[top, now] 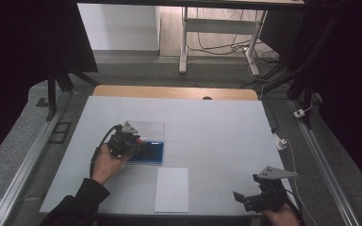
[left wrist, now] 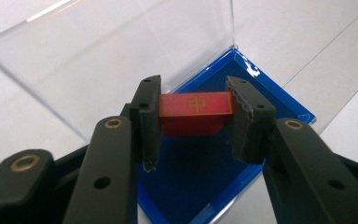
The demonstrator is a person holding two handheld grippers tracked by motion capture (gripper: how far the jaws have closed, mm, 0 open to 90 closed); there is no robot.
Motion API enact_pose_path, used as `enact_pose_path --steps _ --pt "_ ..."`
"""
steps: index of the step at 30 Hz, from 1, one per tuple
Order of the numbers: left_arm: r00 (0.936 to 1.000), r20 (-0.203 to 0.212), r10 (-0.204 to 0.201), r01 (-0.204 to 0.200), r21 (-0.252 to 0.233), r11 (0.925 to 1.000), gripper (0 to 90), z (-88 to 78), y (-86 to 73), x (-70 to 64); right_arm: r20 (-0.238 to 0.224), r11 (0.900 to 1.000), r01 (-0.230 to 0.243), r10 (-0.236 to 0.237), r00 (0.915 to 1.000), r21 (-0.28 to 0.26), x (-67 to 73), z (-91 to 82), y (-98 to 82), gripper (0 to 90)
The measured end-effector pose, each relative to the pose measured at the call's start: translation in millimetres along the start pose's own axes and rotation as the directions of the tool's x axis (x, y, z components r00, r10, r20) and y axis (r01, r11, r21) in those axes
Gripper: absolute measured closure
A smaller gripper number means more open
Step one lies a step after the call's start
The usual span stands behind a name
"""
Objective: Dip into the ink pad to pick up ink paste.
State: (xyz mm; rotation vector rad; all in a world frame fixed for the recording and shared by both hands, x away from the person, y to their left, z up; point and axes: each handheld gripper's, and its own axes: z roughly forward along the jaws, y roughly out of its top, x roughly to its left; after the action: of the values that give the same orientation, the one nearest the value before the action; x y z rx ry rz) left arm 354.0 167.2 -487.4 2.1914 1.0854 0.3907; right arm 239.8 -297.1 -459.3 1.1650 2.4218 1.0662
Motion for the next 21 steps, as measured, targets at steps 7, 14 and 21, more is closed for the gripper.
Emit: enact_pose_path --steps 7,14,21 --pt "0.9972 0.047 -0.059 0.058 0.033 0.9978 58.3 -0.6 -1.9 1.9 -0.001 1.0 0.001 -0.001 1.0 -0.001 0.0 0.0 0.0 0.1" --pt "0.9979 0.056 -0.033 0.029 0.058 0.9979 58.3 4.8 -4.2 -1.1 -0.001 1.0 0.001 -0.001 1.0 0.001 0.1 0.1 0.0 0.2" --pt "0.999 0.044 -0.005 0.002 0.073 0.9973 58.3 9.3 -6.1 -3.0 -0.003 1.0 0.002 -0.002 1.0 0.0 0.1 0.3 0.0 0.1"
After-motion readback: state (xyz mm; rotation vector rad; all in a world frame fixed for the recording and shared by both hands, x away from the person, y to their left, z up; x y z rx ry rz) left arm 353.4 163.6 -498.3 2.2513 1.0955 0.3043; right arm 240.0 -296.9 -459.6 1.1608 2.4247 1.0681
